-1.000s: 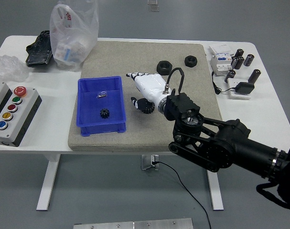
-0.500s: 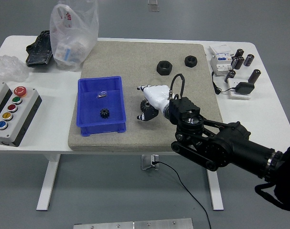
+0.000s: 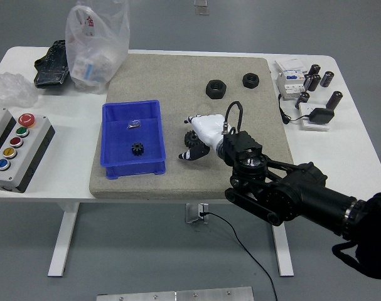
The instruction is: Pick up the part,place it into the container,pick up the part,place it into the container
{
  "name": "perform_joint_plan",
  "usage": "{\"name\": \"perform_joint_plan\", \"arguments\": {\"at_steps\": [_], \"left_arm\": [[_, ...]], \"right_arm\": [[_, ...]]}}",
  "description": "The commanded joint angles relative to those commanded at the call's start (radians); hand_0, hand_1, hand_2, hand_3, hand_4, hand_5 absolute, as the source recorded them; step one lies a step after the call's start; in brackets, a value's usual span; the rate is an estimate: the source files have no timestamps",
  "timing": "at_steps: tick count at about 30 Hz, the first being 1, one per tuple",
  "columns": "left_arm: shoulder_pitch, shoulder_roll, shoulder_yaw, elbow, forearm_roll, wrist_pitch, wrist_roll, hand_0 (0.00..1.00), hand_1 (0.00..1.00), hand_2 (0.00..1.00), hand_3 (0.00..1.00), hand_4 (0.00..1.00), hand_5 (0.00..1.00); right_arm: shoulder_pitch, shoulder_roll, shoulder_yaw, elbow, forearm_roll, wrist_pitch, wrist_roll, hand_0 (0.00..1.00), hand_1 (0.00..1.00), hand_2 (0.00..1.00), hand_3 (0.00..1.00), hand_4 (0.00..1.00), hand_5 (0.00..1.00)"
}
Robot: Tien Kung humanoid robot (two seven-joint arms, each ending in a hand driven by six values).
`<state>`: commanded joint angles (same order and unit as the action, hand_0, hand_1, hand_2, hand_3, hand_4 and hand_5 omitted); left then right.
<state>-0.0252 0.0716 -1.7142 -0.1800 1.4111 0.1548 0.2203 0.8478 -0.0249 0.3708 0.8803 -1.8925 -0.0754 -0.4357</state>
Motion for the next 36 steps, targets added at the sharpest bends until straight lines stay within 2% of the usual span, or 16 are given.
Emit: {"name": "perform_joint_plan", "arguments": {"at_steps": [3,4,9,10,15,16,21,22,25,33,34,36], "left_arm": [[0.001,0.000,0.003,0.000,-0.003,-0.001,-0.002,0.715,0.564,0.563,0.622,0.662,0.467],[0.001,-0.001,0.004,0.000,-0.004,-0.001,-0.003,0.715,0.564,0.563,0.623,0.663,0.470],[0.000,-0.001,0.005,0.000,-0.005,-0.003,-0.006,0.715,0.564,0.563,0.623,0.663,0.470],[0.000,-0.001,0.005,0.000,-0.005,-0.003,-0.007,0.715,0.564,0.564,0.624,0.661,0.471],[-0.001,-0.002,0.005,0.000,-0.006,-0.004,-0.011,0.715,0.564,0.564,0.624,0.661,0.471],[-0.001,-0.002,0.005,0.000,-0.006,-0.004,-0.012,0.715,0.563,0.564,0.623,0.658,0.474],[0.002,-0.003,0.004,0.000,-0.006,-0.003,-0.012,0.715,0.563,0.564,0.623,0.658,0.474],[0.002,-0.003,0.004,0.000,-0.006,-0.003,-0.012,0.715,0.563,0.564,0.623,0.657,0.482],[0.002,-0.003,0.003,0.000,-0.006,-0.003,-0.012,0.715,0.563,0.564,0.623,0.657,0.482],[0.001,-0.003,0.003,0.000,-0.006,-0.003,-0.013,0.715,0.561,0.565,0.624,0.662,0.490],[0.001,-0.003,0.003,0.000,-0.006,-0.003,-0.013,0.715,0.563,0.566,0.625,0.665,0.496],[0.001,-0.003,0.004,0.000,-0.007,-0.003,-0.013,0.715,0.563,0.566,0.625,0.665,0.496]], "right_arm": [[-0.002,-0.003,0.002,-0.009,0.004,0.018,-0.011,0.402,0.612,0.554,0.626,0.261,0.203],[-0.003,-0.005,0.002,-0.011,0.006,0.021,-0.013,0.404,0.585,0.513,0.589,0.082,0.173],[-0.007,-0.010,0.005,-0.013,0.016,0.014,-0.014,0.404,0.585,0.513,0.589,0.082,0.173],[-0.007,-0.010,0.004,-0.012,0.018,0.009,-0.012,0.350,0.488,0.357,0.488,0.025,0.002],[-0.010,-0.022,0.016,0.006,0.021,-0.020,-0.004,0.350,0.488,0.357,0.488,0.025,0.002],[-0.011,-0.027,0.024,0.016,0.022,-0.026,-0.002,0.343,0.467,0.311,0.447,0.075,0.033],[-0.011,-0.055,0.067,0.078,0.014,-0.061,0.005,0.343,0.467,0.311,0.447,0.075,0.033],[-0.010,-0.057,0.071,0.084,0.013,-0.065,0.006,0.345,0.462,0.295,0.430,0.029,0.002],[-0.009,-0.065,0.085,0.115,0.013,-0.085,0.012,0.345,0.462,0.295,0.430,0.029,0.002],[0.007,-0.058,0.075,0.169,0.001,-0.127,0.020,0.345,0.461,0.288,0.415,0.013,0.002],[0.007,-0.056,0.074,0.168,0.000,-0.131,0.021,0.362,0.491,0.339,0.455,0.074,0.002],[0.009,-0.054,0.077,0.149,-0.002,-0.131,0.022,0.362,0.491,0.339,0.455,0.074,0.002]]}}
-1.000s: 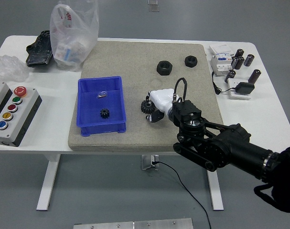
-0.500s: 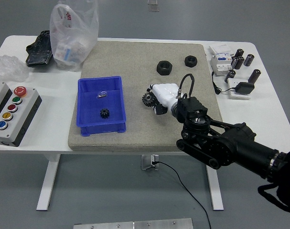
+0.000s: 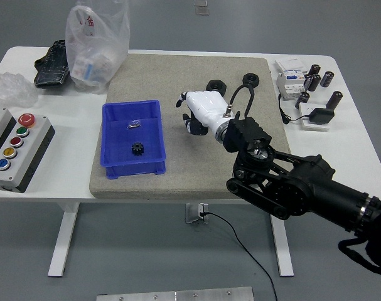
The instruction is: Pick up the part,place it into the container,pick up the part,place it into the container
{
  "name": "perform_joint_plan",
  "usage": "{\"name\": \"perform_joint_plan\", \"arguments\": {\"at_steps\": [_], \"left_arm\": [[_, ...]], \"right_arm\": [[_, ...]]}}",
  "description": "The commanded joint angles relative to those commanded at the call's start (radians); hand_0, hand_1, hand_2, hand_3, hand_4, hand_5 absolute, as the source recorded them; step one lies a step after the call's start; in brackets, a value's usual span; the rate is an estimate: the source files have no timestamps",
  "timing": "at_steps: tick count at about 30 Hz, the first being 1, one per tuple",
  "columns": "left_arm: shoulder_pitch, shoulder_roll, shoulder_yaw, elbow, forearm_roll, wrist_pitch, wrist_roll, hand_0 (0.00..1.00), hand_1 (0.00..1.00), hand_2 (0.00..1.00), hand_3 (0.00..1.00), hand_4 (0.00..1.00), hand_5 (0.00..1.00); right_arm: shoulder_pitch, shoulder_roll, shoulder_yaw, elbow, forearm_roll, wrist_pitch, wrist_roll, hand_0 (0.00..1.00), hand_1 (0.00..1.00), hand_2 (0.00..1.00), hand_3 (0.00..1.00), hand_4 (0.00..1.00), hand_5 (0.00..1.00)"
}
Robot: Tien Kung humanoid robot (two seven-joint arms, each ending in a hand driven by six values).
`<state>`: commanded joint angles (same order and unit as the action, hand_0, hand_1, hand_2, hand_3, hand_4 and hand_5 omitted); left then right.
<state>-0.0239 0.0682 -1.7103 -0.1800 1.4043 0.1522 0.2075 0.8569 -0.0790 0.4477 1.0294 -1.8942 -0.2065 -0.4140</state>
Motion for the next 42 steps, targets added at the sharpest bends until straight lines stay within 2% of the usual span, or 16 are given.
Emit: {"name": "perform_joint_plan", "arguments": {"at_steps": [4,5,10,11,15,16,21,22,34,35,40,41,42], "left_arm": [[0.001,0.001,0.000,0.000,0.000,0.001,0.002,0.715,0.563,0.566,0.625,0.665,0.496],[0.001,0.001,0.000,0.000,0.000,0.001,0.002,0.715,0.563,0.568,0.626,0.663,0.504],[-0.001,0.002,0.001,0.000,0.001,0.001,0.002,0.715,0.563,0.568,0.626,0.663,0.504],[-0.001,0.002,0.001,0.000,0.001,0.001,0.002,0.715,0.564,0.568,0.627,0.663,0.508],[-0.002,0.002,0.001,0.000,0.001,0.001,0.003,0.715,0.564,0.568,0.627,0.663,0.508],[-0.002,0.002,0.001,0.000,0.001,0.001,0.003,0.715,0.563,0.568,0.626,0.661,0.512],[-0.002,0.003,0.002,0.000,0.000,0.002,0.005,0.715,0.563,0.568,0.626,0.661,0.512],[-0.002,0.003,0.002,0.000,-0.001,0.002,0.006,0.715,0.564,0.569,0.626,0.661,0.513],[-0.005,0.005,0.009,0.000,-0.005,0.002,0.007,0.715,0.563,0.568,0.626,0.661,0.513],[-0.005,0.006,0.009,0.000,-0.004,0.002,0.007,0.715,0.563,0.567,0.626,0.661,0.514],[-0.006,0.006,0.010,0.000,-0.004,0.002,0.007,0.715,0.563,0.567,0.626,0.661,0.514],[-0.007,0.007,0.011,0.000,-0.004,0.002,0.006,0.715,0.563,0.568,0.626,0.660,0.515],[-0.008,0.007,0.011,0.000,-0.005,0.002,0.006,0.715,0.563,0.568,0.626,0.660,0.515]], "right_arm": [[0.010,0.002,0.009,-0.044,-0.009,0.024,-0.018,0.362,0.491,0.339,0.455,0.074,0.002],[0.012,0.004,0.010,-0.055,-0.011,0.027,-0.021,0.466,0.784,0.866,0.935,0.692,0.178],[0.028,0.010,0.005,-0.098,-0.023,0.031,-0.033,0.466,0.784,0.866,0.935,0.692,0.178],[0.032,0.013,-0.001,-0.106,-0.024,0.034,-0.035,0.498,0.837,0.918,0.998,0.788,0.234],[0.046,0.024,-0.030,-0.130,-0.025,0.052,-0.042,0.498,0.837,0.918,0.998,0.788,0.234],[0.048,0.026,-0.036,-0.133,-0.025,0.056,-0.043,0.561,0.874,0.953,0.998,0.822,0.274],[0.059,0.037,-0.064,-0.145,-0.024,0.069,-0.043,0.561,0.874,0.953,0.998,0.822,0.274],[0.062,0.039,-0.072,-0.147,-0.023,0.069,-0.042,0.626,0.880,0.950,0.998,0.821,0.269],[0.082,0.077,-0.149,-0.218,-0.015,0.106,-0.027,0.630,0.876,0.935,0.997,0.804,0.287],[0.083,0.078,-0.152,-0.224,-0.014,0.109,-0.026,0.638,0.863,0.894,0.923,0.594,0.287],[0.083,0.079,-0.162,-0.249,-0.007,0.122,-0.018,0.638,0.863,0.894,0.923,0.594,0.287],[0.083,0.079,-0.164,-0.258,-0.004,0.124,-0.016,0.644,0.847,0.879,0.880,0.497,0.265],[0.083,0.079,-0.166,-0.263,-0.001,0.126,-0.014,0.644,0.847,0.879,0.880,0.497,0.265]]}}
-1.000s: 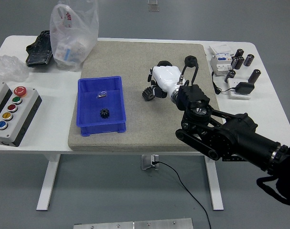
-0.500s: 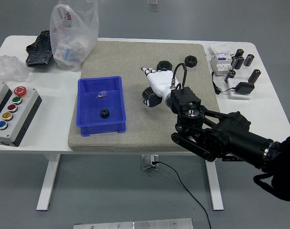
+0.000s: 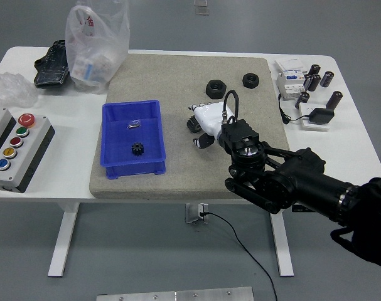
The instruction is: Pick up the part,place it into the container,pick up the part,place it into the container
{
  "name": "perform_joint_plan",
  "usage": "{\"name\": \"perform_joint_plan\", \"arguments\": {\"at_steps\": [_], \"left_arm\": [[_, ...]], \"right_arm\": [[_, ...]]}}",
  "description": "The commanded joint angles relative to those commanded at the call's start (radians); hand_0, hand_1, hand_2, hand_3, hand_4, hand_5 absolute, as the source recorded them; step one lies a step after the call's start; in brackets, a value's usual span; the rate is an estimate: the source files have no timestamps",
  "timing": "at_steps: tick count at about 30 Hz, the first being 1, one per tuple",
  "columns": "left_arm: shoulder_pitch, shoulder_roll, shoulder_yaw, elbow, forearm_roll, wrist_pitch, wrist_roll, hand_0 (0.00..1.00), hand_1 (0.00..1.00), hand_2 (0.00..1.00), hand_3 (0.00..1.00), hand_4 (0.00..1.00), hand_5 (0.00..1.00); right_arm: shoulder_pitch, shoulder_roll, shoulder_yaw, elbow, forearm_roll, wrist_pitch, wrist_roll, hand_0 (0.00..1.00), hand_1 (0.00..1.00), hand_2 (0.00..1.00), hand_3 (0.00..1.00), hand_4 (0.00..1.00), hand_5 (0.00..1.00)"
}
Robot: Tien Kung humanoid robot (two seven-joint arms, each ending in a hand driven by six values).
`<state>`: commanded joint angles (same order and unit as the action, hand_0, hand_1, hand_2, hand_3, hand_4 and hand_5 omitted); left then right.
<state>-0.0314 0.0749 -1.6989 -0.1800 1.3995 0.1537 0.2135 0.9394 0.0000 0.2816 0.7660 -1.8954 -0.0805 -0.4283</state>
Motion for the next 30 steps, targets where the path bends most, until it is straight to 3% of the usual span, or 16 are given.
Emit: {"name": "perform_joint_plan", "arguments": {"at_steps": [4,6,9,10,19,21,25,28,29,30], "left_arm": [[-0.001,0.000,0.001,0.000,-0.001,0.000,-0.001,0.715,0.563,0.568,0.626,0.660,0.515],[0.000,0.000,0.002,0.000,-0.001,0.000,-0.001,0.715,0.563,0.567,0.625,0.659,0.515],[0.002,0.000,0.001,0.000,-0.002,0.000,-0.002,0.715,0.563,0.567,0.625,0.659,0.515],[0.002,0.001,0.001,0.000,-0.003,0.000,-0.003,0.715,0.562,0.568,0.625,0.658,0.513],[0.013,0.005,0.000,0.000,-0.011,0.003,-0.006,0.715,0.563,0.567,0.624,0.658,0.515],[0.013,0.005,-0.001,0.000,-0.010,0.003,-0.006,0.715,0.563,0.567,0.624,0.658,0.515],[0.010,0.004,-0.002,0.000,-0.007,0.002,-0.009,0.715,0.561,0.567,0.624,0.656,0.515],[0.008,0.002,-0.001,0.000,-0.005,0.000,-0.009,0.715,0.561,0.567,0.624,0.656,0.515],[0.008,0.001,-0.001,0.000,-0.005,0.000,-0.009,0.715,0.562,0.567,0.624,0.655,0.516],[0.008,0.000,-0.001,0.000,-0.005,0.001,-0.008,0.715,0.562,0.567,0.624,0.655,0.516]], "right_arm": [[-0.004,0.000,-0.005,-0.013,0.008,0.007,0.002,0.644,0.847,0.879,0.880,0.497,0.265],[-0.007,0.000,-0.008,-0.009,0.010,0.008,0.001,0.642,0.839,0.871,0.830,0.464,0.258],[-0.013,-0.018,-0.011,0.023,0.008,0.015,-0.009,0.642,0.839,0.871,0.830,0.464,0.258],[-0.015,-0.032,-0.011,0.043,0.005,0.020,-0.016,0.644,0.830,0.860,0.786,0.457,0.260],[-0.050,-0.198,0.017,0.257,-0.060,0.066,-0.092,0.633,0.805,0.850,0.785,0.458,0.262],[-0.054,-0.217,0.032,0.307,-0.075,0.071,-0.105,0.633,0.805,0.850,0.785,0.458,0.262],[-0.056,-0.216,0.057,0.389,-0.081,0.057,-0.112,0.632,0.817,0.849,0.805,0.467,0.262],[-0.056,-0.195,0.064,0.396,-0.068,0.040,-0.107,0.632,0.817,0.849,0.805,0.467,0.262],[-0.056,-0.185,0.064,0.393,-0.066,0.029,-0.105,0.630,0.827,0.866,0.895,0.631,0.267],[-0.056,-0.177,0.063,0.388,-0.069,0.019,-0.103,0.630,0.827,0.866,0.895,0.631,0.267]]}}
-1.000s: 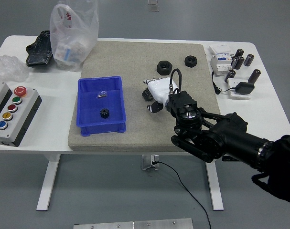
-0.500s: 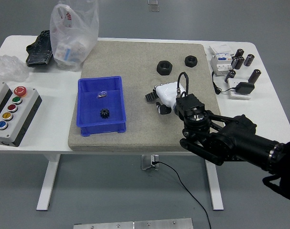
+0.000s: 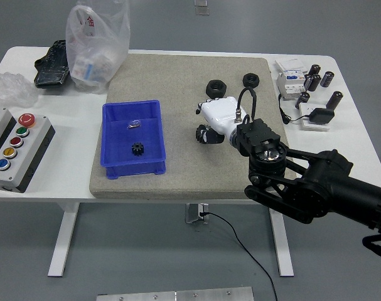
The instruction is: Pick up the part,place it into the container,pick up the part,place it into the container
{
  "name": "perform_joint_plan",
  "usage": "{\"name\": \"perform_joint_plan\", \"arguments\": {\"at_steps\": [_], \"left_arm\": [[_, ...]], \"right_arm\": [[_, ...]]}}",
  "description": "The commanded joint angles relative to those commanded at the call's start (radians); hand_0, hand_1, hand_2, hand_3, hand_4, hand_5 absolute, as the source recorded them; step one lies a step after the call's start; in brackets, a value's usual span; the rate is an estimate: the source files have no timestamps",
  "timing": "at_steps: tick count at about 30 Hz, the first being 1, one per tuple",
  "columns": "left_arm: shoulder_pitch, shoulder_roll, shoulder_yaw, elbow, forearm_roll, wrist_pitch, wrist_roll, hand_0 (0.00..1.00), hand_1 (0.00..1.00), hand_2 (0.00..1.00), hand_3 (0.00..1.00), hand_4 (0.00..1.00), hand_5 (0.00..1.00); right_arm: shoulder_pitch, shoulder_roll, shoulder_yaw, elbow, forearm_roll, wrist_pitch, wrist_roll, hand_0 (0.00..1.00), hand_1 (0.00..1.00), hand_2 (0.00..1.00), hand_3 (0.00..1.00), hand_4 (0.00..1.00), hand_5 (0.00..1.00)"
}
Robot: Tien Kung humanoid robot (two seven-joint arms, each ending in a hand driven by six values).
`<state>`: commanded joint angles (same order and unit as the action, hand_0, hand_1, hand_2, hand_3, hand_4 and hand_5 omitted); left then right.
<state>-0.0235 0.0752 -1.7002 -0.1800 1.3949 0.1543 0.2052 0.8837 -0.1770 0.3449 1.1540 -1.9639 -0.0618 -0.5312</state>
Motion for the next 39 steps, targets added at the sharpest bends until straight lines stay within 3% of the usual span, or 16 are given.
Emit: {"name": "perform_joint_plan", "arguments": {"at_steps": [3,4,9,10,15,17,22,23,28,29,34,35,39], "left_arm": [[0.002,-0.002,-0.001,0.000,0.002,0.001,0.004,0.715,0.562,0.567,0.624,0.655,0.516],[0.002,-0.002,-0.001,0.000,0.003,0.001,0.005,0.715,0.562,0.567,0.624,0.654,0.516],[0.001,-0.004,0.001,0.000,0.003,0.001,0.008,0.715,0.562,0.567,0.624,0.654,0.516],[0.001,-0.004,0.001,0.000,0.004,0.001,0.008,0.715,0.562,0.567,0.623,0.653,0.517],[0.001,-0.004,0.004,0.000,0.003,0.000,0.009,0.715,0.562,0.567,0.623,0.653,0.517],[0.001,-0.004,0.003,0.000,0.004,0.000,0.009,0.715,0.562,0.567,0.623,0.653,0.518],[-0.002,-0.003,0.004,0.000,0.003,0.000,0.007,0.715,0.562,0.567,0.623,0.653,0.518],[-0.002,-0.003,0.004,0.000,0.003,0.000,0.007,0.715,0.563,0.567,0.623,0.650,0.516],[-0.002,-0.003,0.004,0.000,0.003,0.000,0.007,0.715,0.563,0.567,0.623,0.650,0.516],[-0.002,-0.002,0.004,0.000,0.003,0.000,0.007,0.715,0.562,0.566,0.623,0.649,0.516],[-0.003,-0.002,0.004,0.000,0.004,-0.001,0.005,0.715,0.562,0.566,0.623,0.649,0.516],[-0.004,-0.002,0.004,0.000,0.005,-0.002,0.005,0.715,0.563,0.566,0.623,0.649,0.516],[-0.006,-0.002,0.001,0.000,0.009,-0.003,0.005,0.715,0.563,0.566,0.623,0.649,0.516]], "right_arm": [[0.005,0.032,-0.006,-0.034,0.002,-0.028,0.005,0.630,0.827,0.866,0.895,0.631,0.267],[0.007,0.043,-0.007,-0.050,0.004,-0.031,0.007,0.660,0.850,0.918,0.956,0.810,0.323],[0.022,0.104,-0.007,-0.154,0.026,-0.021,0.019,0.660,0.850,0.918,0.956,0.810,0.323],[0.025,0.113,-0.006,-0.177,0.032,-0.013,0.019,0.701,0.908,0.978,0.998,0.911,0.393],[0.027,0.138,-0.013,-0.278,0.062,0.007,0.025,0.701,0.908,0.978,0.998,0.911,0.393],[0.026,0.145,-0.018,-0.309,0.071,0.006,0.029,0.729,0.953,0.998,0.998,0.948,0.389],[0.020,0.160,-0.032,-0.367,0.089,-0.008,0.036,0.729,0.953,0.998,0.998,0.948,0.389],[0.019,0.161,-0.035,-0.370,0.090,-0.011,0.035,0.683,0.907,0.950,0.998,0.914,0.341],[0.015,0.170,-0.047,-0.373,0.096,-0.028,0.042,0.683,0.907,0.950,0.998,0.914,0.341],[0.015,0.171,-0.048,-0.373,0.097,-0.030,0.044,0.627,0.761,0.778,0.851,0.694,0.216],[0.011,0.175,-0.056,-0.378,0.113,-0.029,0.055,0.627,0.761,0.778,0.851,0.694,0.216],[0.011,0.175,-0.057,-0.380,0.115,-0.027,0.056,0.544,0.672,0.662,0.711,0.463,0.188],[0.005,0.176,-0.059,-0.388,0.125,-0.019,0.060,0.544,0.672,0.662,0.711,0.463,0.188]]}}
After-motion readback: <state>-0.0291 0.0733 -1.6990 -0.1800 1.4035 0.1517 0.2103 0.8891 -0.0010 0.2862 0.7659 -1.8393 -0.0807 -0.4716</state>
